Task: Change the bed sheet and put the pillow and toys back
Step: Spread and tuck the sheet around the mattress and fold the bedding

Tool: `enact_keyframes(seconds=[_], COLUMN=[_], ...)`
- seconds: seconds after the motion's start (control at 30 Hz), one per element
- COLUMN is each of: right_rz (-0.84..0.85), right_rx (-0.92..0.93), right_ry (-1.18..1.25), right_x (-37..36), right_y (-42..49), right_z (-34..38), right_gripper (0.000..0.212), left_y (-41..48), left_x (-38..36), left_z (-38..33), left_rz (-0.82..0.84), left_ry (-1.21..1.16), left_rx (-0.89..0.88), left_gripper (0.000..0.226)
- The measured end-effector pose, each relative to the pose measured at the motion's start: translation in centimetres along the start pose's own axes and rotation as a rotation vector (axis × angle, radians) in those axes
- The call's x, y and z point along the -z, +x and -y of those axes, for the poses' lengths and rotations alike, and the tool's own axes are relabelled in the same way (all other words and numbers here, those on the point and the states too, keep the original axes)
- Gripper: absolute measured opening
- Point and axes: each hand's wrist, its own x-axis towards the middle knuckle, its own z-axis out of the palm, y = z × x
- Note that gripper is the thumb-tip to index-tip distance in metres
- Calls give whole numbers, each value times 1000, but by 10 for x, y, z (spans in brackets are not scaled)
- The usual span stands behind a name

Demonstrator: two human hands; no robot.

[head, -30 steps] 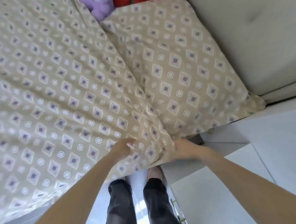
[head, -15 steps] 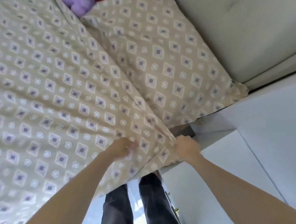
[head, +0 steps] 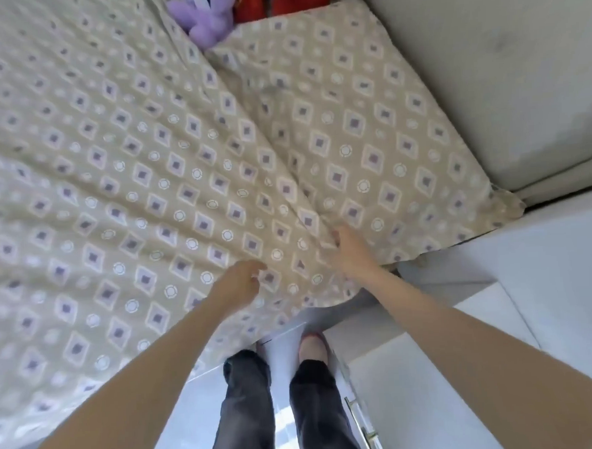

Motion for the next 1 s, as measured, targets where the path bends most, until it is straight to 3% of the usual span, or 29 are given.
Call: enact_keyframes(seconds=[0.07,0.27,0.53,0.6,0.7,0.83,1.0], right_rz=[-69,-65,-116,-115,-104,-37,49], right_rx=[27,26,-61,-85,-128,-139,-130], right_ry=[-31,36,-9,-29,6,72,242], right_x=[2,-2,-11,-11,-10,-10,-1], right_y=[13,65,143,162,192,237,286], right_z=[26,111,205,218,234,251,271], right_gripper=[44,41,60,64,54,72,67], left_y=[4,23,47,57,77,115,156], left_x=[21,99,195,207,217,228,240], left_z=[9,53,113,120,124,119,108], left_rz=[-39,-116,-231,-230,-235,-254,-259], left_ry=[-37,-107,-133,-170,-213,-238,-288], left_rx=[10,44,114,119,105,118,106], left_gripper=[43,44,47,46,46,45,45])
